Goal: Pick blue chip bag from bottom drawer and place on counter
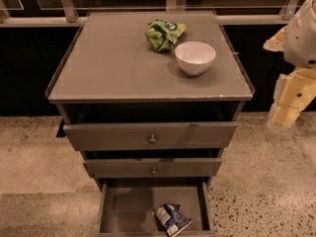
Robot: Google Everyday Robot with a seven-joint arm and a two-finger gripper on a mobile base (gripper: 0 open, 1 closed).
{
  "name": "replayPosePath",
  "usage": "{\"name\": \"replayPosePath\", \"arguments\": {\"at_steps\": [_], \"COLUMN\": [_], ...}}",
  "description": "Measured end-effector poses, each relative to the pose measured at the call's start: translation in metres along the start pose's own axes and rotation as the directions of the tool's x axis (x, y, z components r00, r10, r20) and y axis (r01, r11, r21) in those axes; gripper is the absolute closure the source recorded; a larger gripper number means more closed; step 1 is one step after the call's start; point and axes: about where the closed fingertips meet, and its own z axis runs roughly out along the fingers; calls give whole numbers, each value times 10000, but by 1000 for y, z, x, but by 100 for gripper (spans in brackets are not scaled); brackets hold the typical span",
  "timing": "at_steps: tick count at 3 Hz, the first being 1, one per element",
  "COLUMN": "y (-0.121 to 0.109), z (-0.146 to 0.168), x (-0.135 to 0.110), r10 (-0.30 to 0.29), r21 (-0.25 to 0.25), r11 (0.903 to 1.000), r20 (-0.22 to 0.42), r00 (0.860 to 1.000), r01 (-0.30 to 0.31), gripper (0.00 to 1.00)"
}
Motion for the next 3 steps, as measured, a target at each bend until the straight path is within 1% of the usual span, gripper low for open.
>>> {"name": "replayPosePath", "arguments": {"at_steps": [1,2,3], "y": [0,4,25], "z": [0,12,49], "x": [0,2,0], "r10": [0,-2,-88], "r21": [0,45,-30], "r11": [10000,10000,10000], "r20": [1,356,1079], "r00": [10000,9994,9941], "r01": [0,1,92], "gripper": [0,0,0]}}
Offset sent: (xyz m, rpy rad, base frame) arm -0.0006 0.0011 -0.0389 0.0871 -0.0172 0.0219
